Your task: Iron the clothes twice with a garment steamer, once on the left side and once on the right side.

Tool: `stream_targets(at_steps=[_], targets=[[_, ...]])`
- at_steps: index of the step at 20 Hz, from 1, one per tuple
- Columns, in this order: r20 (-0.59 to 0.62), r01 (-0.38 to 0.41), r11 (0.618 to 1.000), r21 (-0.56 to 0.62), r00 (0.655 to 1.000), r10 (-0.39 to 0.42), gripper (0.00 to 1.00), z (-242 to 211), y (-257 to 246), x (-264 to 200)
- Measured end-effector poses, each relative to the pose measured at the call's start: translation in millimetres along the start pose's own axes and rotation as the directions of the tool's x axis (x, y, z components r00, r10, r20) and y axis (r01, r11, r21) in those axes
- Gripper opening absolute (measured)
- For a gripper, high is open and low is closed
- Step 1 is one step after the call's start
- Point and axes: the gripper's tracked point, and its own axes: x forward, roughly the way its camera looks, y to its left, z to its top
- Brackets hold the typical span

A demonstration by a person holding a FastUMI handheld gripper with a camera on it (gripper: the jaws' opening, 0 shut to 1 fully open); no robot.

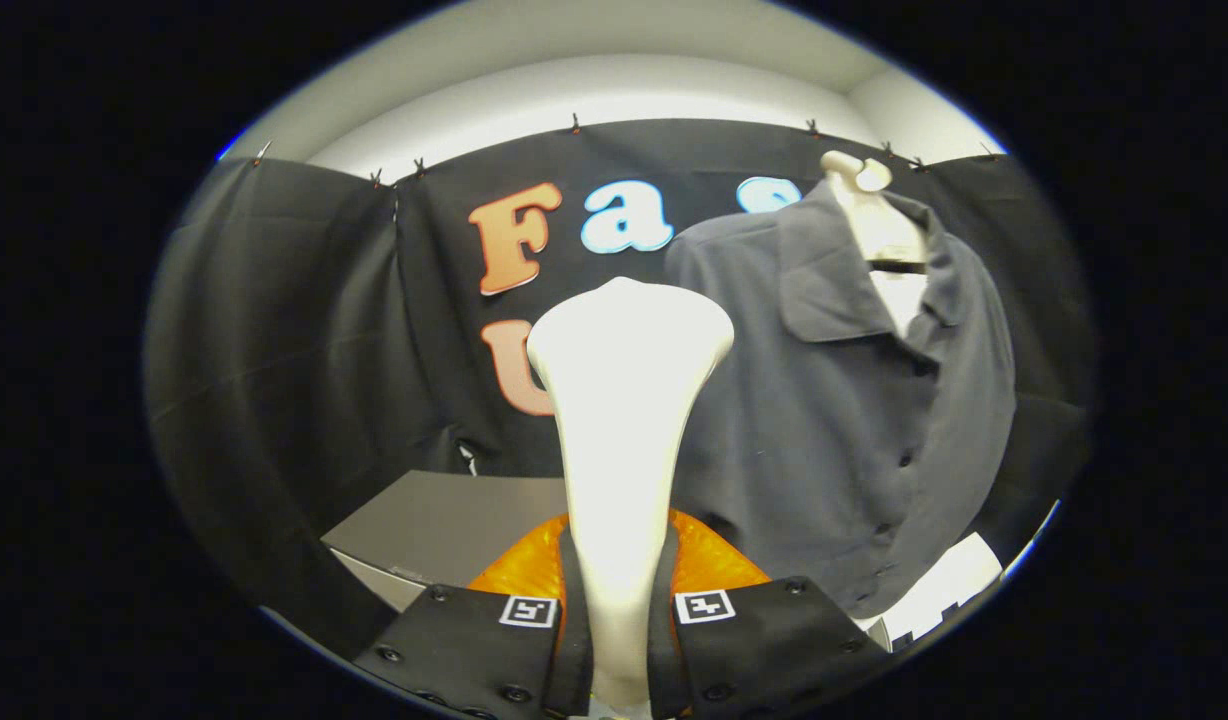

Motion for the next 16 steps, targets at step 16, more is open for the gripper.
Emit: stream_targets(at_steps=[16], targets=[[0.131,0.157,0.987,0.027,0.979,-0.159,0.29,21.0,-161.6,-10.6]])
